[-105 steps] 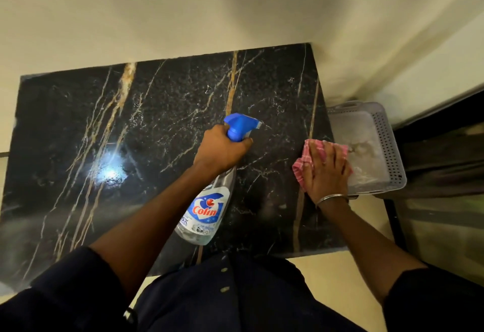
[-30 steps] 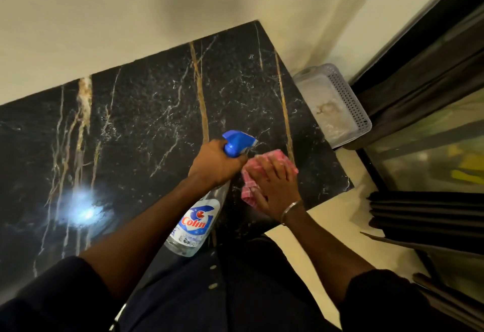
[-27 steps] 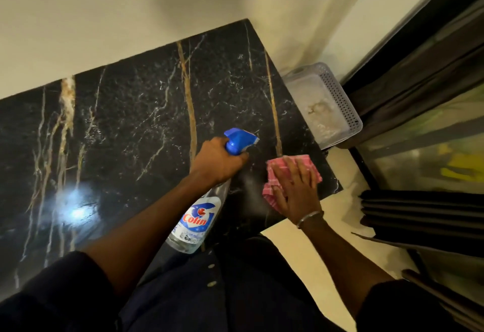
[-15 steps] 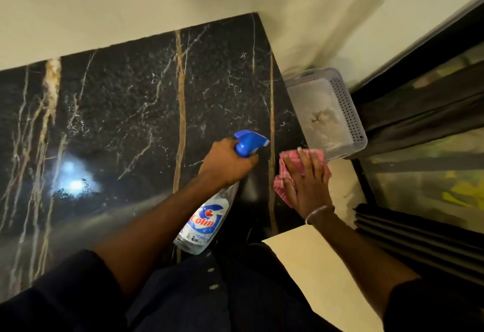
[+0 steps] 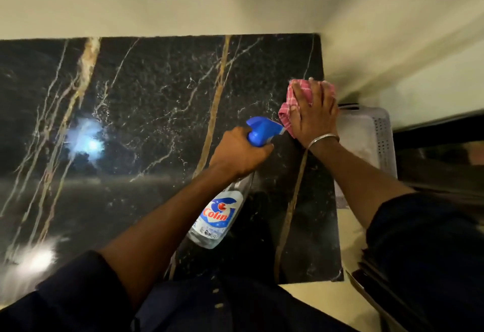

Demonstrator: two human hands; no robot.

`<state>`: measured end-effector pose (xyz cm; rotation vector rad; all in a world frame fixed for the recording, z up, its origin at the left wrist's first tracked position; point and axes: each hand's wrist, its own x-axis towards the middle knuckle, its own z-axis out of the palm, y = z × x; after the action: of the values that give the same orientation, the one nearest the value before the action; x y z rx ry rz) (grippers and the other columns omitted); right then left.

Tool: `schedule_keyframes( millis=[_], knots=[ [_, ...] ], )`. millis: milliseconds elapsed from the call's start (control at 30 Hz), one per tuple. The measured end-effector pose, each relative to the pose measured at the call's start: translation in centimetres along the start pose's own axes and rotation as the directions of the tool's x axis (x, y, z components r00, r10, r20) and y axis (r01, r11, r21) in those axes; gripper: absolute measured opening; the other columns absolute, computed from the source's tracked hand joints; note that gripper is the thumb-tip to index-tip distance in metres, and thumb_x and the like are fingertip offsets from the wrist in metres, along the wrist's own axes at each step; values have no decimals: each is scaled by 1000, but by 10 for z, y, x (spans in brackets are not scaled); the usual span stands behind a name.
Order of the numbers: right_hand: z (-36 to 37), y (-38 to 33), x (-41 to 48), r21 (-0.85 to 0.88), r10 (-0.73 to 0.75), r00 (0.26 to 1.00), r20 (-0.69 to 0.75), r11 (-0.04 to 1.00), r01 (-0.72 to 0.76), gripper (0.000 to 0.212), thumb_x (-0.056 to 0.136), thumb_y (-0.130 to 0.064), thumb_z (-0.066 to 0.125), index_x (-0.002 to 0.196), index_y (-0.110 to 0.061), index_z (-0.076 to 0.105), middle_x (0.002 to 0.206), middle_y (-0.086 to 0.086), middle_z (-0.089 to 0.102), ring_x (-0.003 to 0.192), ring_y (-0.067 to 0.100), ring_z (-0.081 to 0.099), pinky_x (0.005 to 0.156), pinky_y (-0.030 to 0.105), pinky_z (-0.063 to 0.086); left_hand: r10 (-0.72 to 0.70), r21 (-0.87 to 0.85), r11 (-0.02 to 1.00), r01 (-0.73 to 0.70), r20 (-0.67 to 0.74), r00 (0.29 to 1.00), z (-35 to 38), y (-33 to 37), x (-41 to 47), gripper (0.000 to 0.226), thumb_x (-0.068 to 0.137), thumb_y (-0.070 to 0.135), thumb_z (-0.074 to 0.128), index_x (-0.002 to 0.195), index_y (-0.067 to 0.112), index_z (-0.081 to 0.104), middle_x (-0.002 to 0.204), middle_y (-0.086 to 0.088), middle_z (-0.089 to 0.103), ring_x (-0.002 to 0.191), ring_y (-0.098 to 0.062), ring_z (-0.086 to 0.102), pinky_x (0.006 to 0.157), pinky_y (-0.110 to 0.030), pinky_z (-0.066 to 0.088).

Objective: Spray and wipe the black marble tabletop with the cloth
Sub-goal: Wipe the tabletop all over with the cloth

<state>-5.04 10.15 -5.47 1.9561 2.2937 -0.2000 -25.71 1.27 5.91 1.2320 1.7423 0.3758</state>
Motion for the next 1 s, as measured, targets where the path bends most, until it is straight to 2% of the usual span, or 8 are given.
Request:
schedule_keyframes(
  millis=[267, 400, 533, 700, 767, 833, 933, 1000],
  knots=[
    [-23, -44, 87, 67, 98, 995, -8, 993, -97, 59, 101, -46, 29, 156, -34, 10, 163, 13, 11, 148, 43, 7, 116, 63, 8, -25, -146, 989, 4, -143, 989, -40, 2, 2, 16, 79, 30, 73, 85, 24, 59, 63, 12, 57, 50, 5, 54, 47, -6, 38],
    [-23, -97, 58, 50, -150, 988, 40, 988, 148, 67, 96, -47, 44, 155, -35, 15, 163, 11, 12, 148, 42, 11, 116, 63, 12, -74, -151, 988, 39, -239, 968, -54, -5, -8, 22, 74, 31, 74, 67, 22, 55, 57, 10, 56, 45, 1, 50, 47, -13, 37],
    [-16, -143, -6, 109, -404, 915, -15, 909, 403, 51, 82, -49, 59, 125, -22, 63, 143, 13, 51, 136, 41, 40, 108, 61, 26, -120, -152, 985, 79, -281, 952, -67, -10, -20, 23, 73, 34, 74, 71, 14, 62, 62, 3, 61, 53, -7, 54, 53, -26, 44],
    [-5, -152, -81, 128, -667, 741, -78, 731, 671, 51, 80, -51, 53, 126, -29, 55, 130, 4, 60, 124, 36, 52, 104, 54, 33, -115, -145, 987, 69, -340, 933, -89, -18, -50, 23, 74, 24, 73, 62, 11, 59, 54, 2, 55, 47, -8, 49, 52, -25, 42],
    [-3, -150, -96, 482, -568, 816, -106, 689, 542, 44, 92, -45, 41, 128, -27, 58, 129, 2, 62, 123, 27, 55, 107, 44, 32, -112, -146, 987, 63, -351, 930, -97, -22, -64, 23, 75, 21, 72, 61, 9, 58, 51, 4, 53, 43, -3, 46, 45, -15, 39],
    [-17, -147, -109, 883, -383, 923, 45, 447, 142, 41, 100, -48, 36, 125, -30, 63, 125, 2, 64, 119, 18, 58, 105, 40, 42, -97, -150, 988, 45, -360, 928, -105, -29, -80, 25, 77, 21, 73, 63, 6, 58, 50, 3, 53, 41, -2, 46, 41, -11, 36],
    [-38, -136, -125, 969, -242, 943, 229, 151, -196, 24, 103, -37, 43, 116, -37, 63, 116, -4, 68, 112, 16, 62, 91, 22, 50, -76, -149, 989, 22, -371, 926, -114, -39, -99, 25, 79, 23, 73, 65, 8, 59, 53, 2, 54, 42, -1, 48, 42, -10, 37],
    [-46, -131, -135, 981, -249, 953, 171, 132, -142, 23, 101, -32, 47, 118, -33, 63, 115, -7, 68, 111, 11, 63, 92, 23, 49, -75, -150, 989, 20, -371, 926, -117, -47, -110, 24, 79, 24, 73, 66, 11, 59, 55, 2, 55, 42, -1, 49, 45, -12, 38]
  ],
)
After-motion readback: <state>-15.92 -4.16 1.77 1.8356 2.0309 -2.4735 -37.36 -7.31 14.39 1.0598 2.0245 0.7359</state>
